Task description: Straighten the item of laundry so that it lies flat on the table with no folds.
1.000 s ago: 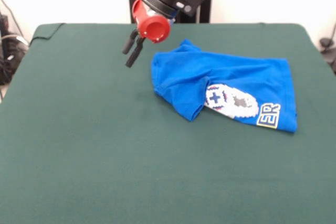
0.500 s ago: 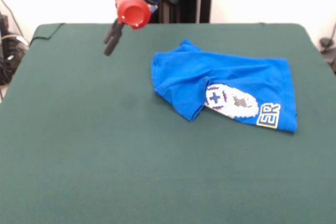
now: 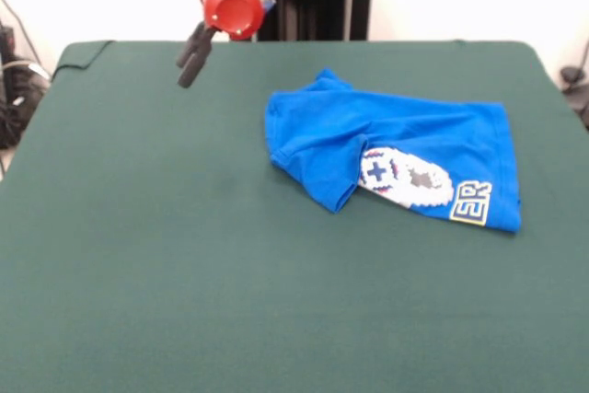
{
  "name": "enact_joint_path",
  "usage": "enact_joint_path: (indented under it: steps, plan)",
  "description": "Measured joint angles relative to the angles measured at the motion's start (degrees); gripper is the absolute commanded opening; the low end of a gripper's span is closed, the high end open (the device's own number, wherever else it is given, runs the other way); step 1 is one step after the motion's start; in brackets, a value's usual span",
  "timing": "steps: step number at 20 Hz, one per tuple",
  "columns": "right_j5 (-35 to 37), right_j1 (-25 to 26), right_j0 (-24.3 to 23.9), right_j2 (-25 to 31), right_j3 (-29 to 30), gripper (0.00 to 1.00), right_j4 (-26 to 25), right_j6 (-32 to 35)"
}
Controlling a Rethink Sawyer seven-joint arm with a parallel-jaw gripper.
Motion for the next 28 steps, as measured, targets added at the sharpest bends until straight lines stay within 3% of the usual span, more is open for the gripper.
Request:
enact_joint_path:
  steps: [28]
  plan:
    - [0.0,4.3,4.4,0.0,-0.7,1.00,4.4,0.0]
